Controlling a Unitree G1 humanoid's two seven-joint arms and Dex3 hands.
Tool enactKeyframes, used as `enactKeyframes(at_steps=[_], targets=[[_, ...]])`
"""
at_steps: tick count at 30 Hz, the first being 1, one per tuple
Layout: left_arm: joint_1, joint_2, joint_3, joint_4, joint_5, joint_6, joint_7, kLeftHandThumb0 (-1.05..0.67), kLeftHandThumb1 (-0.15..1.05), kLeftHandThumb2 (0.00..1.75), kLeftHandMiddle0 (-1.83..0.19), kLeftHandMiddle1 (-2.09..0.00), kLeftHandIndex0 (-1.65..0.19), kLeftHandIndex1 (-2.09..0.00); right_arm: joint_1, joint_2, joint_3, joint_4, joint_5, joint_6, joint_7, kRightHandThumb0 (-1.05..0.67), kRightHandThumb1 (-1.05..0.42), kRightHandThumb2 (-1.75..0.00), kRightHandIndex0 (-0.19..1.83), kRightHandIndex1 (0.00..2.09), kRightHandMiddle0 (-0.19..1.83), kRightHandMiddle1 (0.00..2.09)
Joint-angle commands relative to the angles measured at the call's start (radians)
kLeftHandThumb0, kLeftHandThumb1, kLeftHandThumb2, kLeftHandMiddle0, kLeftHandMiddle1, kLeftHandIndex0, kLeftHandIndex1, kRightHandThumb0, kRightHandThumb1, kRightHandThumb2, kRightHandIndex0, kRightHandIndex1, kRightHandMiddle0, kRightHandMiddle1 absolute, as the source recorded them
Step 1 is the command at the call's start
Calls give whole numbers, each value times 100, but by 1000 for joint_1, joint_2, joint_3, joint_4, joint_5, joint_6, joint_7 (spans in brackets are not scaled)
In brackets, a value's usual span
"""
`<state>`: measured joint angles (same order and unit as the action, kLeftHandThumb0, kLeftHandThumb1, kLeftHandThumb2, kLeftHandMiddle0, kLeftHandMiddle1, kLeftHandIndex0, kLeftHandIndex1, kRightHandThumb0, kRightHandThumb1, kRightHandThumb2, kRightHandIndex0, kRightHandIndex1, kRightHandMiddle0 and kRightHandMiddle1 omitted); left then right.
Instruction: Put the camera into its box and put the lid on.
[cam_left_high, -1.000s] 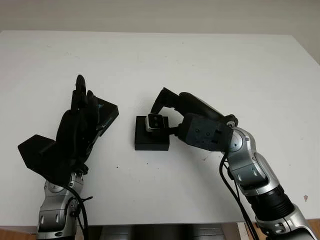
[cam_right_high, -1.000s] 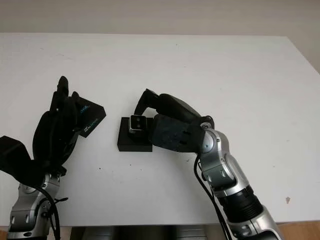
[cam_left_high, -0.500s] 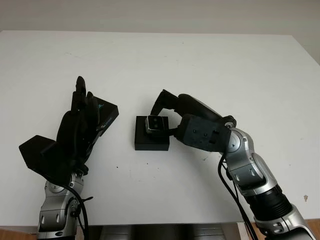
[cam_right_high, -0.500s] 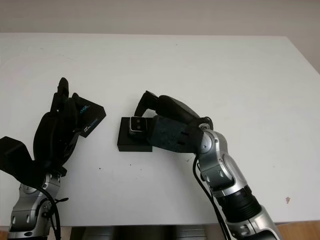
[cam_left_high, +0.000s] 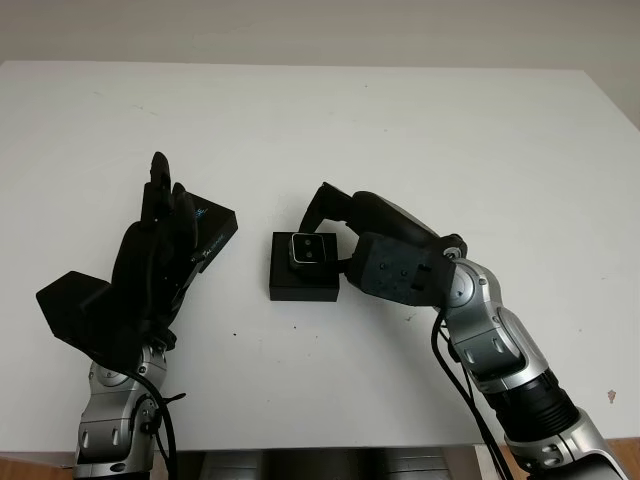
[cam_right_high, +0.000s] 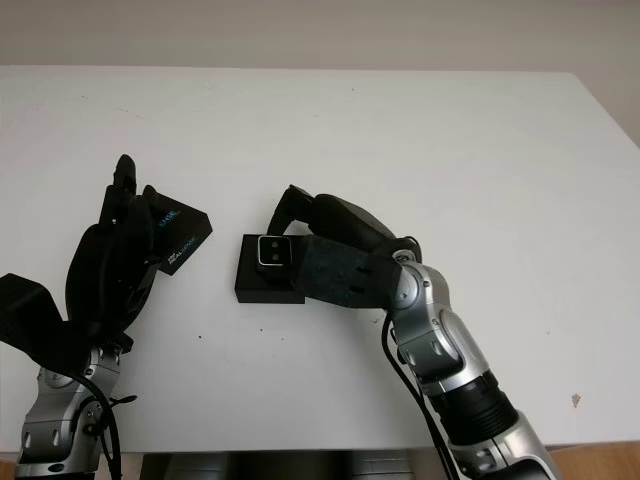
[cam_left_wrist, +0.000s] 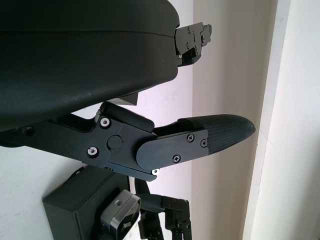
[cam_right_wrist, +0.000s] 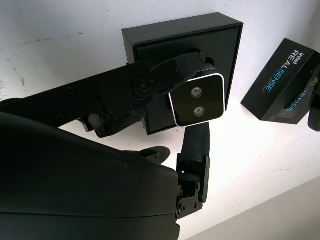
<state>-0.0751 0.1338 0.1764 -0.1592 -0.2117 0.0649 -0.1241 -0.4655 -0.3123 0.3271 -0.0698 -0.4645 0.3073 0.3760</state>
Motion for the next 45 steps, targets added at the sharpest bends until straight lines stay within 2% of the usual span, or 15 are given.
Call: enactKeyframes(at_steps=[1, 12, 15, 16, 19, 22, 26, 36, 41, 45], targets=[[0, -5, -2, -4, -1, -3, 2, -72, 105, 63, 19, 0, 19, 0, 10, 2, -3, 4, 5, -12, -5, -35, -105, -7, 37, 11, 42, 209], [5, -7, 0, -10, -4, -6, 5, -71, 105, 62, 19, 0, 19, 0, 20, -5, -2, 6, 4, -17, 3, -37, -104, -6, 37, 10, 37, 206], [6, -8, -1, -13, -3, -6, 7, -71, 105, 62, 19, 0, 19, 0, 17, -4, -15, 0, 36, 16, 38, -42, -102, -5, 24, 4, 12, 182], [7, -8, -1, -12, -2, -9, 6, -70, 105, 62, 19, 0, 19, 0, 12, -13, -10, -1, 37, 25, 57, -46, -99, -5, 17, 2, 0, 156], [5, -6, -1, -9, -1, -10, 6, -71, 105, 62, 19, 0, 19, 0, -1, -43, 6, -7, 31, 33, 113, -54, -94, -5, 1, 2, -3, 90], [4, -10, -2, -11, -6, -10, 6, -70, 105, 62, 19, 0, 19, 0, -10, -68, 24, -21, 15, 49, 161, -60, -95, -5, -10, 1, -2, 57], [1, -9, 0, -5, -3, -16, 1, -70, 105, 62, 19, 0, 19, 0, -10, -80, 25, -34, 7, 49, 182, -61, -94, -5, -16, 2, -4, 43], [6, -14, 2, -12, -2, -19, 3, -70, 105, 62, 19, 0, 19, 0, -13, -90, 4, -45, 15, 67, 199, -63, -93, -5, -18, 4, -3, 27], [4, -14, 1, -4, 1, -26, 3, -70, 105, 62, 19, 0, 19, 0, -16, -86, -30, -42, 42, 45, 174, -64, -95, -6, -14, 6, 0, 24], [-3, -10, 2, 15, 3, -40, -2, -70, 105, 62, 19, 0, 19, 0, -10, -64, -75, -43, 72, 5, 94, -66, -97, -6, -2, 11, 10, 26]])
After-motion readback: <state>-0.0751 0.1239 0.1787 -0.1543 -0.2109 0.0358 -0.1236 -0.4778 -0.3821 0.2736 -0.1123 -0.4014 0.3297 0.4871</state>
